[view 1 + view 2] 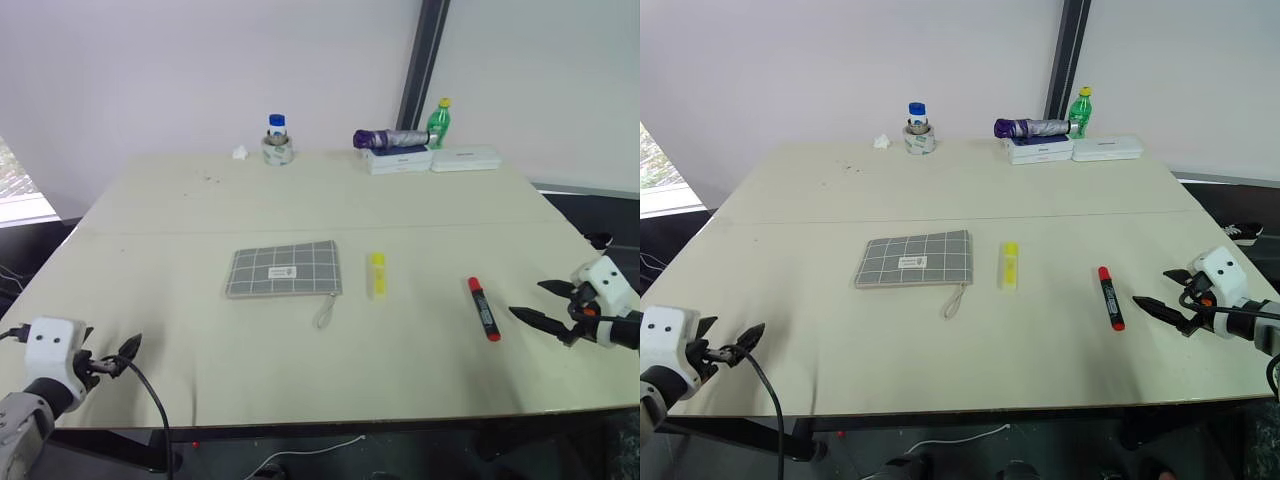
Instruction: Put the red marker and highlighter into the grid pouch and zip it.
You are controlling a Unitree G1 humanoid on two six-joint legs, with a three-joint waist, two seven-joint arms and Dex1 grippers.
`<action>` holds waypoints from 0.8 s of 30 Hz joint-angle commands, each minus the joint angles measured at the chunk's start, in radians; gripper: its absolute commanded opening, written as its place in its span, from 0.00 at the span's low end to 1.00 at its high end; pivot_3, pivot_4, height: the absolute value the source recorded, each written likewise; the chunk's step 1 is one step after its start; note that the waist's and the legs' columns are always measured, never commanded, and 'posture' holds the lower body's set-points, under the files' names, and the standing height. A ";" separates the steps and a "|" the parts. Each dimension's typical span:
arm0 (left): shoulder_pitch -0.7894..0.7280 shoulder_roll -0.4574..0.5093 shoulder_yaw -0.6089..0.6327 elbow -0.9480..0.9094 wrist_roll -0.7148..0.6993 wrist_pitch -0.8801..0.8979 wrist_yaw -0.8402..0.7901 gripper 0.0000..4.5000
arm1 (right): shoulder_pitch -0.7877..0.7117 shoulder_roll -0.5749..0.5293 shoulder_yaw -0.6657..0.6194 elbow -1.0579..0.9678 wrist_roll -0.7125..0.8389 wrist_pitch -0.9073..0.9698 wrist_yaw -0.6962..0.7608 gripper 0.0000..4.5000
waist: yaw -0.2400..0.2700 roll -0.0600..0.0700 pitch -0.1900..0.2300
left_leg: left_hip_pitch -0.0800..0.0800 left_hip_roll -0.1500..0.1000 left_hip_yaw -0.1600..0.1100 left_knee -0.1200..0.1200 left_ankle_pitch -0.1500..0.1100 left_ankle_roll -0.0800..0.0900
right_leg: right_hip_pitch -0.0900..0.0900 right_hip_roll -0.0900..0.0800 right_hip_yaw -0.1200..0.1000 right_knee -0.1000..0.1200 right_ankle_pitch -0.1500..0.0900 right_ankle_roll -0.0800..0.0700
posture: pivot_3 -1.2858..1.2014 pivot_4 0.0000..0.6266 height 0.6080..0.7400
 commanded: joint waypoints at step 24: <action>-0.090 0.013 -0.130 -0.043 0.045 -0.075 -0.010 0.99 | -0.186 0.212 0.180 -0.420 0.053 0.144 -0.148 1.00 | 0.003 0.000 0.000 | -0.001 0.000 -0.001 0.000 0.000 0.000 | -0.001 0.000 0.000 0.000 0.001 0.001 | 0.52 0.24 0.98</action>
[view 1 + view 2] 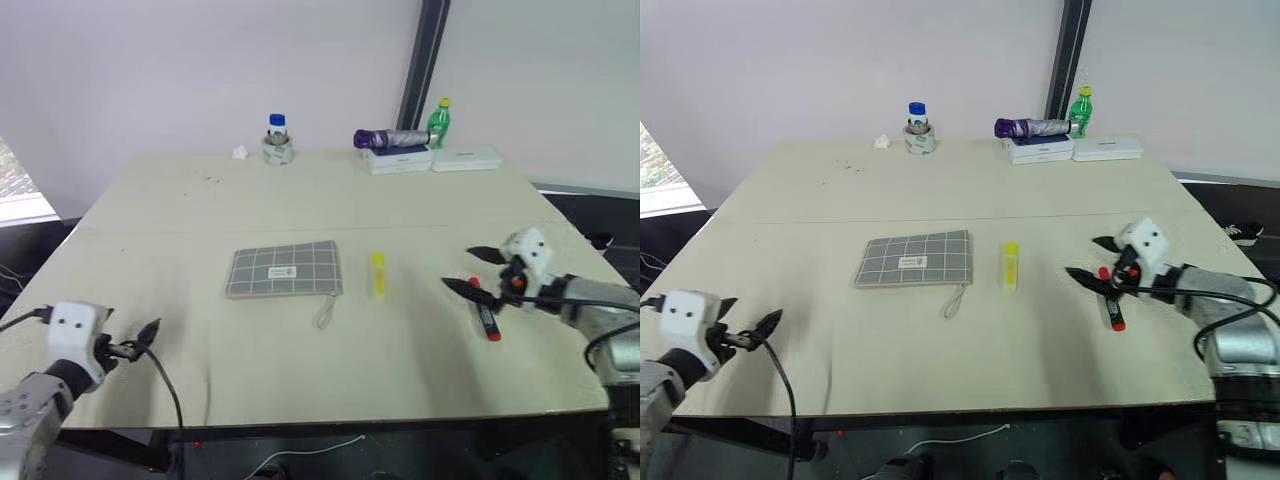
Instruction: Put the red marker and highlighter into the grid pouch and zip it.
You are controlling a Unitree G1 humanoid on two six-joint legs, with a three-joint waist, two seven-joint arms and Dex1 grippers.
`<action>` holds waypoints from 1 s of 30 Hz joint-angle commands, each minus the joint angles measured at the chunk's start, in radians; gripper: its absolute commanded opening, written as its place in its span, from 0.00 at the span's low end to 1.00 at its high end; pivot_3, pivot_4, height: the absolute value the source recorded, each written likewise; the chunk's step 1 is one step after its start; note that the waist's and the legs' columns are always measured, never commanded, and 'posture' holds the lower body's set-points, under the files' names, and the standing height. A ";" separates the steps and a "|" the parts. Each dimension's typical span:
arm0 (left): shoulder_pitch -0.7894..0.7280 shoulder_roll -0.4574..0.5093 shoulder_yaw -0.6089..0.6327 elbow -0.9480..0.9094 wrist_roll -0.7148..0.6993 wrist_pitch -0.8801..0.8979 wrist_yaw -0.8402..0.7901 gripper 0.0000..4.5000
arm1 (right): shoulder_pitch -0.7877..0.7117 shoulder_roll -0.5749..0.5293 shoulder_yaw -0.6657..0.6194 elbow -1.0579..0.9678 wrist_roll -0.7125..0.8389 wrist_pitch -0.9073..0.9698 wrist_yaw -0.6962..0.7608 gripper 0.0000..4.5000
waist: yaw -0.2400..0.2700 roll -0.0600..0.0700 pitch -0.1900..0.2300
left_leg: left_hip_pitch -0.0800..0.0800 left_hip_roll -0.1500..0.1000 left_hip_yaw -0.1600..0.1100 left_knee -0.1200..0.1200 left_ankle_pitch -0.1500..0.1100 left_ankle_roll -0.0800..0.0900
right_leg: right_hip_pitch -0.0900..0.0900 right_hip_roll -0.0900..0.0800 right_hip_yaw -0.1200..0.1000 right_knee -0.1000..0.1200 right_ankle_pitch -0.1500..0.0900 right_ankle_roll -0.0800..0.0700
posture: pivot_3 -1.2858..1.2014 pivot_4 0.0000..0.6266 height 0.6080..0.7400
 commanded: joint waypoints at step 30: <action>-0.573 0.165 -0.472 0.810 0.541 -0.869 -0.089 1.00 | -0.366 0.465 0.334 0.279 -0.300 0.115 -0.476 0.01 | -0.011 0.000 0.000 | 0.000 -0.003 0.000 -0.001 0.001 -0.001 | -0.004 0.003 -0.002 0.004 0.001 0.000 | 0.52 0.24 0.98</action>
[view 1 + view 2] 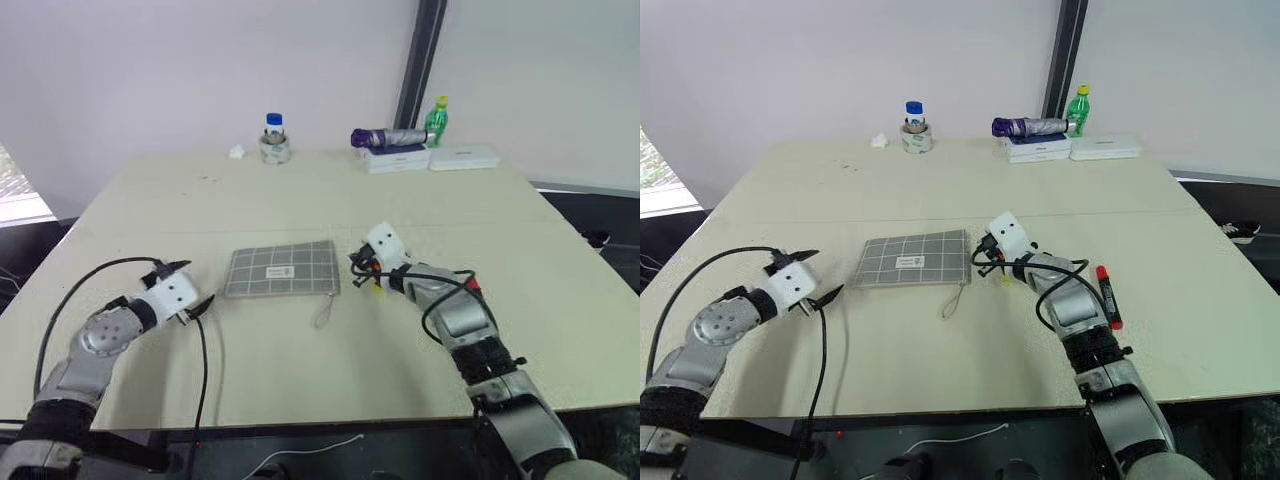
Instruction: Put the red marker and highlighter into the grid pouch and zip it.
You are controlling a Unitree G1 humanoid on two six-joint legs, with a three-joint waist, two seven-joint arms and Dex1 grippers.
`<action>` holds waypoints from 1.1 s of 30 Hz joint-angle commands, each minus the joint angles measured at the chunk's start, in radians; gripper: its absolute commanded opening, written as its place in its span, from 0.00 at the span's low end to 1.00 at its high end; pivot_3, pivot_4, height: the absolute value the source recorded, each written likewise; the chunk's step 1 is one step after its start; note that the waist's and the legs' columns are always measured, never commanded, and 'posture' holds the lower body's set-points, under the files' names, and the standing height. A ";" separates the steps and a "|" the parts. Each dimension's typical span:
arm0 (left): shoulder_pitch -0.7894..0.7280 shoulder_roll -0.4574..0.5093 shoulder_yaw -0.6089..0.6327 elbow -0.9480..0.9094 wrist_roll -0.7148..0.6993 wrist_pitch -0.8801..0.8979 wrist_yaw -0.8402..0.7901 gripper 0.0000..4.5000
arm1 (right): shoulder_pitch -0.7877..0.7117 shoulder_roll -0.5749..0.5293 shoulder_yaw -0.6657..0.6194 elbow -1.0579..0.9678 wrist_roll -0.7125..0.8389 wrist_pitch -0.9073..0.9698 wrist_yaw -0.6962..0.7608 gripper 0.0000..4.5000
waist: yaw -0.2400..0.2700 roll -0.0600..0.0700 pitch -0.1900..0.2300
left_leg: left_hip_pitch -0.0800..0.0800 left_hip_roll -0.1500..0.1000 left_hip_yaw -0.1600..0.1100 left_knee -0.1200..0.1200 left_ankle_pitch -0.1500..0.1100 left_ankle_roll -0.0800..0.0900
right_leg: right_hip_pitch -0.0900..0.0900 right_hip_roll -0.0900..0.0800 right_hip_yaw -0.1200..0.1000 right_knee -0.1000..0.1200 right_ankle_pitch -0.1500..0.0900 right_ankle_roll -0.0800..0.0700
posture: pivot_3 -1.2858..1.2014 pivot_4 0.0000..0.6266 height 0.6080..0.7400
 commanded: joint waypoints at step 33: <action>-0.216 0.014 -0.120 0.403 0.084 -0.356 -0.052 0.02 | -0.100 0.144 0.050 0.185 -0.097 -0.122 0.033 0.00 | -0.024 0.001 -0.001 | 0.001 0.000 -0.001 0.002 0.001 -0.001 | -0.001 0.001 0.000 0.007 0.000 0.000 | 0.52 0.24 0.98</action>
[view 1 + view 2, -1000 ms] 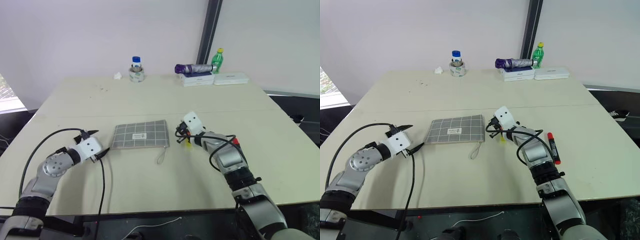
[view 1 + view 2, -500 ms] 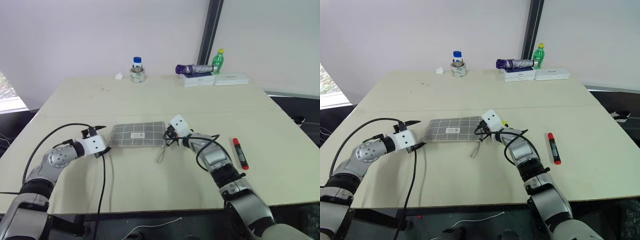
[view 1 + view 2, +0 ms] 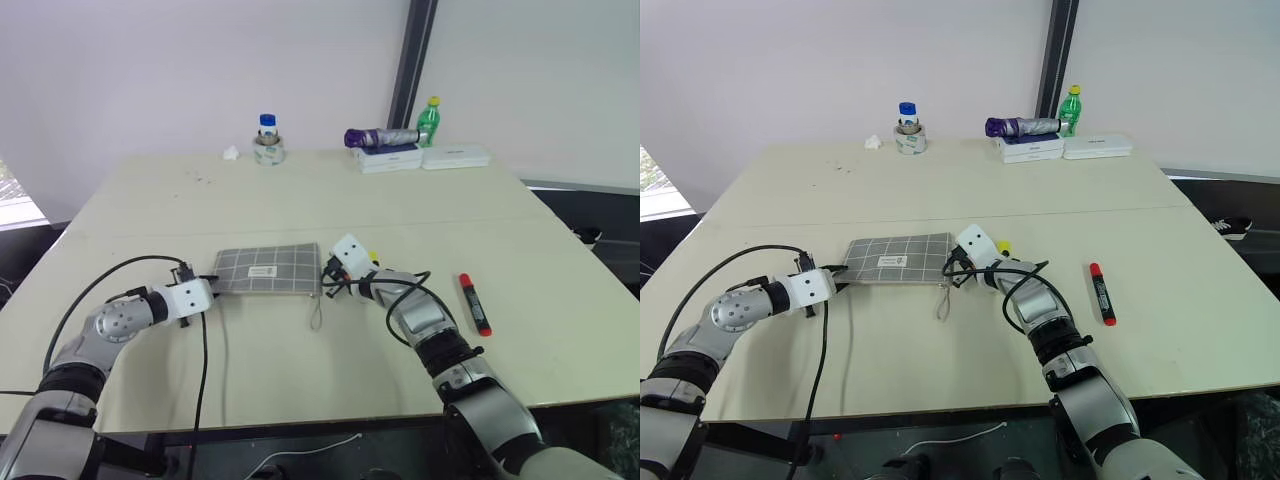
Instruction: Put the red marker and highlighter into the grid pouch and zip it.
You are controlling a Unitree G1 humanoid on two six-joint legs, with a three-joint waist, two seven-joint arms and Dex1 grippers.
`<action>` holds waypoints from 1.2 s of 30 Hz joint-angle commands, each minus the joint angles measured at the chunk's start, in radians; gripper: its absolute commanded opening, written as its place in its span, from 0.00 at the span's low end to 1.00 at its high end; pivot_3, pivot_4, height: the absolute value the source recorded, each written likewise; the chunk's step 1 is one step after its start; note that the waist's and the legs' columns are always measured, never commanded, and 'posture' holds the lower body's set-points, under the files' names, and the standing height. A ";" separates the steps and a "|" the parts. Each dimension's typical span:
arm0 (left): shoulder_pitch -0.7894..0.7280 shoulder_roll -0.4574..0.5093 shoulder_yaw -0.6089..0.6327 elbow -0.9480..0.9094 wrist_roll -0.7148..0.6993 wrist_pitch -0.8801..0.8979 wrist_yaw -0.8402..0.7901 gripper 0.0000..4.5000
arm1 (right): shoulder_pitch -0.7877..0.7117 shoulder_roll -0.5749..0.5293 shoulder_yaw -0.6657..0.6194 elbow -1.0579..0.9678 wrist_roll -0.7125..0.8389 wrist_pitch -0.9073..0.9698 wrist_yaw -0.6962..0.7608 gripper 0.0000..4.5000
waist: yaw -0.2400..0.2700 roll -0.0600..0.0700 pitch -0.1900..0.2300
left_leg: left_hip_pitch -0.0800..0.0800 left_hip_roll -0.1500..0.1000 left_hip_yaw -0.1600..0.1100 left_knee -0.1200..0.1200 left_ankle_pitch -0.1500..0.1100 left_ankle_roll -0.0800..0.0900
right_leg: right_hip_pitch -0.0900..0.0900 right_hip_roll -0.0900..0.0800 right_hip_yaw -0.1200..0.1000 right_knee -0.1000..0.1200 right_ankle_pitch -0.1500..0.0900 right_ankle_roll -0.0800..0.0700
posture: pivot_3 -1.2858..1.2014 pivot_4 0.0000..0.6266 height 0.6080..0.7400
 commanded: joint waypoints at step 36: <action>0.556 0.123 0.244 -0.914 -0.158 0.507 -0.104 0.70 | -0.019 -0.017 -0.002 -0.070 -0.014 -0.081 0.052 0.00 | 0.000 0.001 0.000 | 0.000 0.002 0.002 -0.002 0.000 0.000 | -0.001 0.000 0.003 -0.001 0.000 0.000 | 0.52 0.24 0.98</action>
